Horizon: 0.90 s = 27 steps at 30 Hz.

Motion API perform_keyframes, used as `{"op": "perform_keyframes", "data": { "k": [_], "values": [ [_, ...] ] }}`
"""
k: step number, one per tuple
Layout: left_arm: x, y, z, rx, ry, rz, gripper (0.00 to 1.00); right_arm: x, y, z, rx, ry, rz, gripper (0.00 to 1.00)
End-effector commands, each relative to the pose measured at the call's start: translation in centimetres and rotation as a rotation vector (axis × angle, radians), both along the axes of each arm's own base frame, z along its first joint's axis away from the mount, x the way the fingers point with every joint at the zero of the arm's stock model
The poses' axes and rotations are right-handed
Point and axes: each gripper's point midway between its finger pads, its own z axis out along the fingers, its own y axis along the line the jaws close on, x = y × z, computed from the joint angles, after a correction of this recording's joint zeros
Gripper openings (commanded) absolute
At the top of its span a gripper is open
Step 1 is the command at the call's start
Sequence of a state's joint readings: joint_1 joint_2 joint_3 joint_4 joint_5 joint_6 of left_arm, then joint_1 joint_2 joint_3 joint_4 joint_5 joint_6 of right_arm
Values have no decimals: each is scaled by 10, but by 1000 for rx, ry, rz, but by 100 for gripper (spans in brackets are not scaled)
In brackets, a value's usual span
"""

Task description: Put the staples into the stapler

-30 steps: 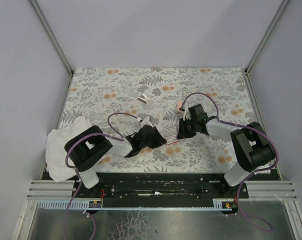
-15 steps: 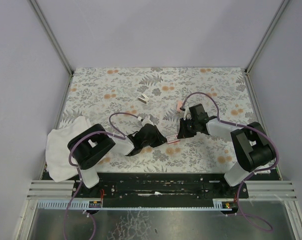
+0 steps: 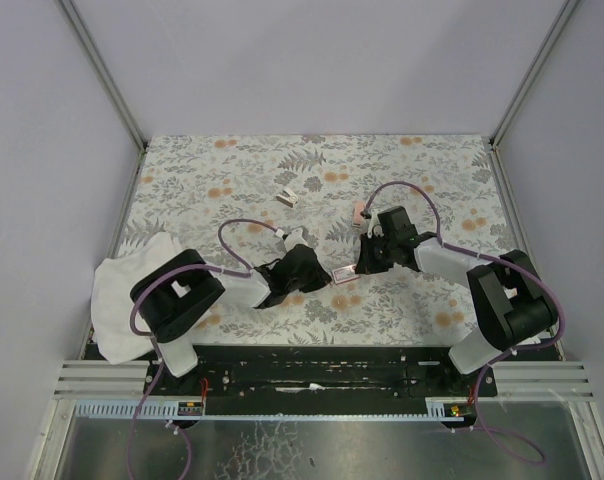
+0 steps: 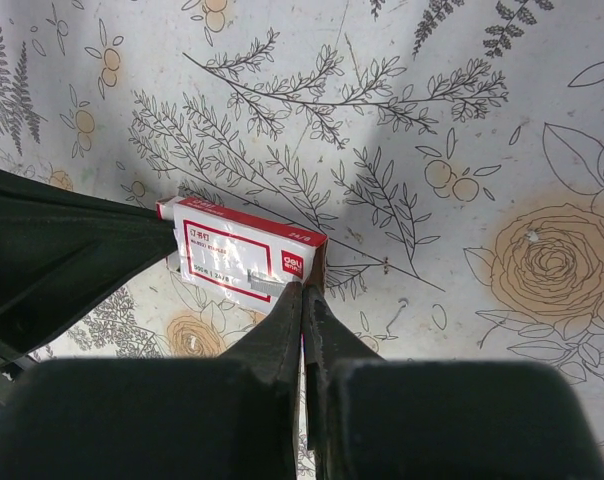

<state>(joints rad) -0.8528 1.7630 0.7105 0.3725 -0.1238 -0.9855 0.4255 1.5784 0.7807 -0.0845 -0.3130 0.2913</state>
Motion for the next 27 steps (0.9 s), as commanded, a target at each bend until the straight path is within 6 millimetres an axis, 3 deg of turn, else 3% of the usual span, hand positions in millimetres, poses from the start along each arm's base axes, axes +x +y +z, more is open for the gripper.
{"op": "perform_keyframes", "data": {
  "k": [1, 15, 21, 27],
  "values": [
    [-1, 24, -11, 129, -2, 22, 0, 8, -12, 1, -59, -32, -40, 2],
    [-3, 32, -9, 171, -5, 17, 0, 11, -23, -4, -120, -30, -85, 3],
    [-4, 33, -12, 177, 2, 17, 0, 11, -24, -4, -125, -29, -89, 12],
    [-5, 32, -12, 173, 6, 11, 0, 11, -25, -3, -125, -28, -92, 14]
  ]
}}
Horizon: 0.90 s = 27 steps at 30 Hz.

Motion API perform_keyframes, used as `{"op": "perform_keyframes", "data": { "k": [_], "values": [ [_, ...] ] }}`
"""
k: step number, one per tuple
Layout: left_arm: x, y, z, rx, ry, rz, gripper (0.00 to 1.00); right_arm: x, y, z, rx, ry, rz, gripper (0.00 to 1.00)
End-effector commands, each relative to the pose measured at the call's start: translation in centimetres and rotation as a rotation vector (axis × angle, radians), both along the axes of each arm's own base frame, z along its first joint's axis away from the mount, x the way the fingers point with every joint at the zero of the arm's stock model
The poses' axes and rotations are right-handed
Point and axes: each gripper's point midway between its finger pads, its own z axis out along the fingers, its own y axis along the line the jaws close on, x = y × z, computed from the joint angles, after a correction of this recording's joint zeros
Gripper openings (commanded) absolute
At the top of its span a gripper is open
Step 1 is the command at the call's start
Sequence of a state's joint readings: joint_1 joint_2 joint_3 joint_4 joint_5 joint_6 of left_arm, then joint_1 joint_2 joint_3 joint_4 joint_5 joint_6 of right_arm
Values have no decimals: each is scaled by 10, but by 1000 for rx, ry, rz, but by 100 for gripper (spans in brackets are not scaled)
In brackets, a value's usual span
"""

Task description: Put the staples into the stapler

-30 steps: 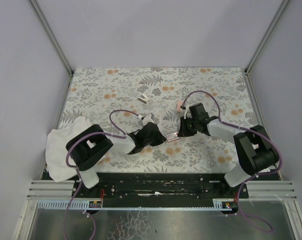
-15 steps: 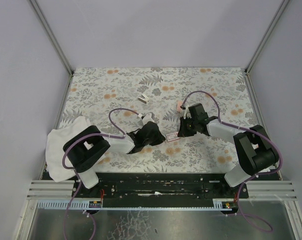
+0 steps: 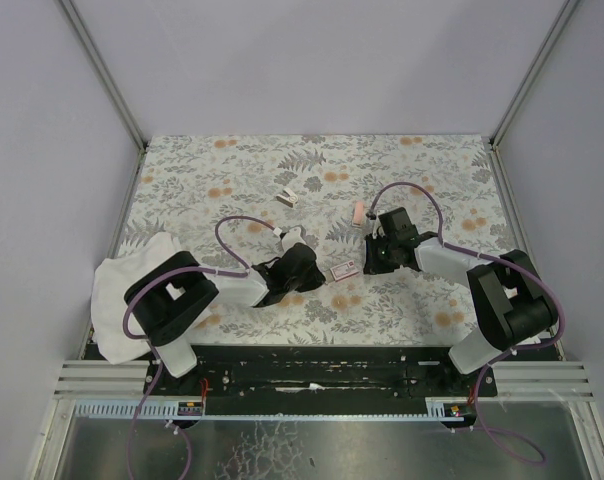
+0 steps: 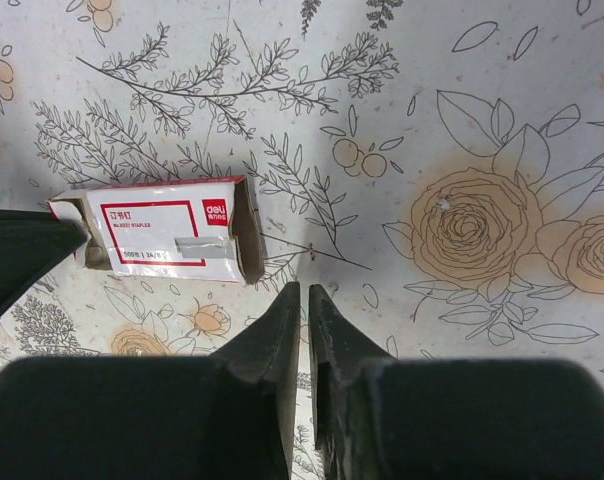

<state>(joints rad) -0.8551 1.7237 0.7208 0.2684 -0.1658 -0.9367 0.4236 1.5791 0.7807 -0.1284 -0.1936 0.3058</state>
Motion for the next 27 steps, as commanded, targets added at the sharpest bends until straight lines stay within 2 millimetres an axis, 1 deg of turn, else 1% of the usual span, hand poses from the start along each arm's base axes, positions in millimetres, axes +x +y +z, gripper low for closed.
{"op": "perform_keyframes", "data": {
  "k": [1, 2, 4, 7, 12, 16, 19, 22, 27],
  "values": [
    [-2, 18, -11, 84, 12, 14, 0, 8, -2, 8, -13, -34, -7, 15],
    [-2, 17, -11, 84, 11, 12, 0, 7, -1, 9, -3, -34, -2, 17],
    [-3, 18, -11, 86, 11, 9, 0, 7, 5, 14, 29, -40, 13, 25],
    [-2, 17, -9, 83, 8, 5, 0, 9, 11, 22, 61, -55, 21, 30],
    [-3, 16, -9, 80, 9, -1, 0, 14, 15, 30, 86, -76, 21, 30],
    [-3, 15, -9, 78, 6, -3, 0, 16, 23, 35, 123, -82, 33, 29],
    [-3, 15, -8, 74, 4, -3, 0, 17, 27, 37, 145, -81, 42, 32],
    [-3, 15, -8, 72, 5, -5, 0, 20, 32, 34, 158, -74, 50, 32],
    [-3, 13, -7, 64, 6, -8, 0, 26, 36, 26, 160, -51, 55, 29]
  ]
}}
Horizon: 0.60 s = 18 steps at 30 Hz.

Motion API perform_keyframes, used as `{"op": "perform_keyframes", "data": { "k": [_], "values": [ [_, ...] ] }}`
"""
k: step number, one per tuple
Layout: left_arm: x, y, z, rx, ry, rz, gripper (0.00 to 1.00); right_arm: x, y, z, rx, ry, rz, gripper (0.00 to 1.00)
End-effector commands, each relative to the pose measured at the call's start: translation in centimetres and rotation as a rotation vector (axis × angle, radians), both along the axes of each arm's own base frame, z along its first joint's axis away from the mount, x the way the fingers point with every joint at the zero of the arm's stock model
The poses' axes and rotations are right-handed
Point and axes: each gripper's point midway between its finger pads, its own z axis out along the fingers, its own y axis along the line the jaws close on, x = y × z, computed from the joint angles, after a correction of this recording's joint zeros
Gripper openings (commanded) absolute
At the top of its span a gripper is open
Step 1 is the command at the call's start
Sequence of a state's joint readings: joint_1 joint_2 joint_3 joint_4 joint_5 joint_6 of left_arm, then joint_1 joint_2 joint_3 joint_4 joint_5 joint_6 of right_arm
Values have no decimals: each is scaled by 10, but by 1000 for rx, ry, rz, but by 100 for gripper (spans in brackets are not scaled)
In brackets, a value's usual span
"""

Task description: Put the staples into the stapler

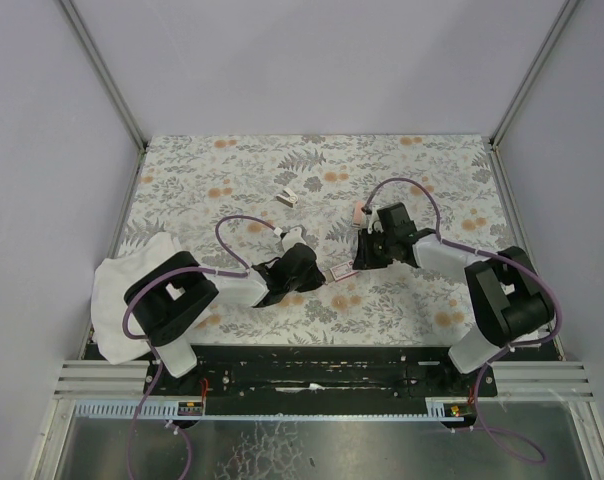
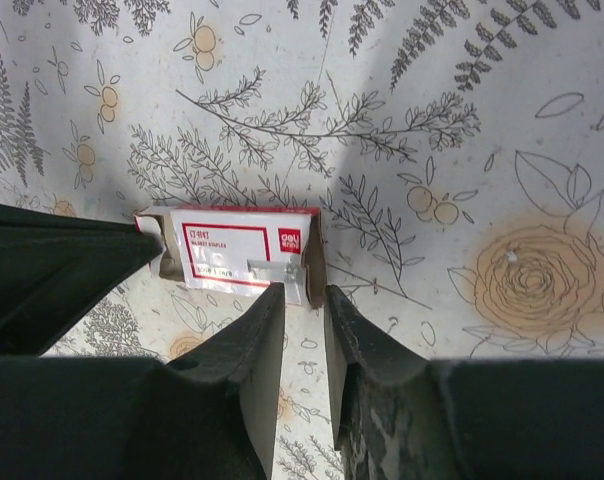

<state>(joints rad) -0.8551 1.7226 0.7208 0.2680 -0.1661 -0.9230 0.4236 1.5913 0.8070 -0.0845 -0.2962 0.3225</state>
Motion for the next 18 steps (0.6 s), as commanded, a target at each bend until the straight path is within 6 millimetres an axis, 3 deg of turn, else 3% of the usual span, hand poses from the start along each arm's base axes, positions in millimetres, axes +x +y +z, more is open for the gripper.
{"op": "perform_keyframes", "data": {
  "k": [1, 9, 15, 18],
  "values": [
    [-3, 13, -7, 57, 13, 1, 0, 21, 14, 12, 51, -40, 11, 28],
    [-4, 13, -7, 58, 12, 0, 0, 21, 15, 8, 42, -28, 20, 18],
    [-3, 15, -7, 64, 7, 6, 0, 18, 12, 4, 28, -20, 23, 0],
    [-3, 17, -6, 70, 4, 9, 0, 18, 8, 2, 7, -26, 15, 0]
  ]
}}
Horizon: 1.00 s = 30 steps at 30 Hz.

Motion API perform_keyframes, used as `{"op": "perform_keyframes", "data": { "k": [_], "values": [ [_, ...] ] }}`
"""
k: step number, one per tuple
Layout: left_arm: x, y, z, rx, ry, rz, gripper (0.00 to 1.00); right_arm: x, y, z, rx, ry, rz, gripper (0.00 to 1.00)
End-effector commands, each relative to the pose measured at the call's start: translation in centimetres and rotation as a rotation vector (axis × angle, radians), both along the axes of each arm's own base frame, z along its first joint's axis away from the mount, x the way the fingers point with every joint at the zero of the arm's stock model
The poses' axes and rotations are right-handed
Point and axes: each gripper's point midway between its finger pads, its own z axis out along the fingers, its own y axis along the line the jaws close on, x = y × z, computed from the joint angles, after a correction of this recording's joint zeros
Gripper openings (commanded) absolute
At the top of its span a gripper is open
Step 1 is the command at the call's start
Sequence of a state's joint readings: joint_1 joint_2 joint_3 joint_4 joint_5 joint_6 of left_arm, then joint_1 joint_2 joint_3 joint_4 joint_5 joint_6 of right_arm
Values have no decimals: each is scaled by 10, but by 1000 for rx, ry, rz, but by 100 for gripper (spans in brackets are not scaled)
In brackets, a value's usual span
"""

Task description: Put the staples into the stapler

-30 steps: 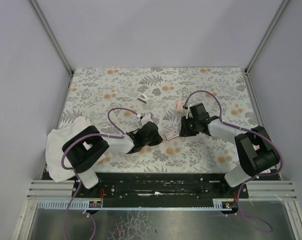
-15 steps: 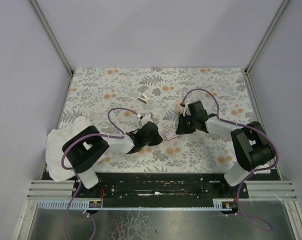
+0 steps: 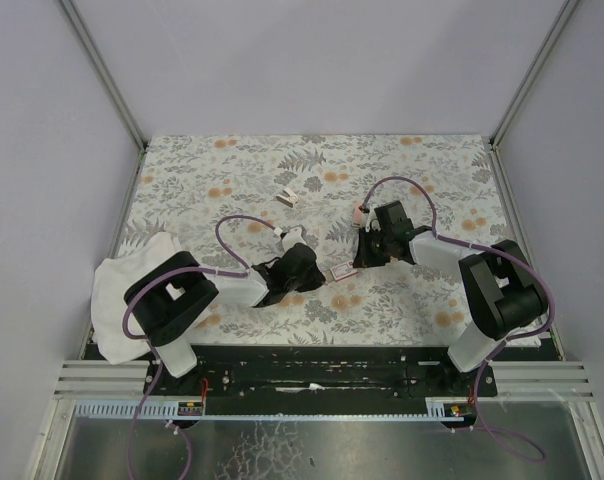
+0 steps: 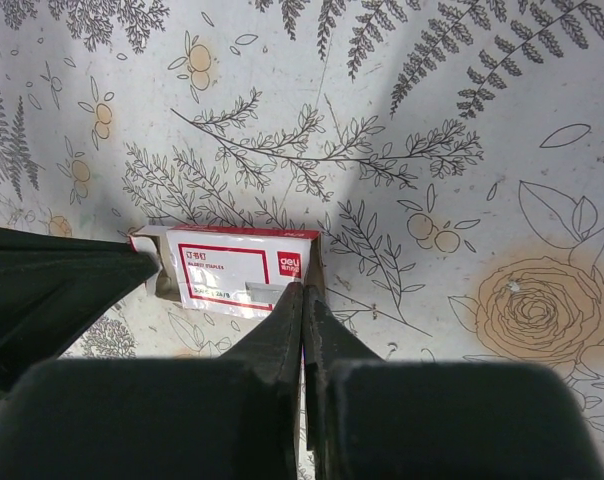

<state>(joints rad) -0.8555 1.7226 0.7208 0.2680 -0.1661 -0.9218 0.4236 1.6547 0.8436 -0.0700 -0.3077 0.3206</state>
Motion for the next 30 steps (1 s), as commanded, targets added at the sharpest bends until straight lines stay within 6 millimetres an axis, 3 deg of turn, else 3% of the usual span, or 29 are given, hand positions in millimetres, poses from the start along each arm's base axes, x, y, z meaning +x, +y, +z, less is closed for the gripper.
{"op": "perform_keyframes", "data": {
  "k": [1, 8, 30],
  "values": [
    [-3, 17, -7, 73, 5, 11, 0, 10, -1, 9, -8, -41, -1, 0],
    [-4, 22, -8, 84, 4, 20, 0, 11, -14, 5, -79, -53, -32, 0],
    [-8, 37, -7, 103, -3, 60, 0, 12, -25, 11, -123, -76, -67, 0]
  ]
}}
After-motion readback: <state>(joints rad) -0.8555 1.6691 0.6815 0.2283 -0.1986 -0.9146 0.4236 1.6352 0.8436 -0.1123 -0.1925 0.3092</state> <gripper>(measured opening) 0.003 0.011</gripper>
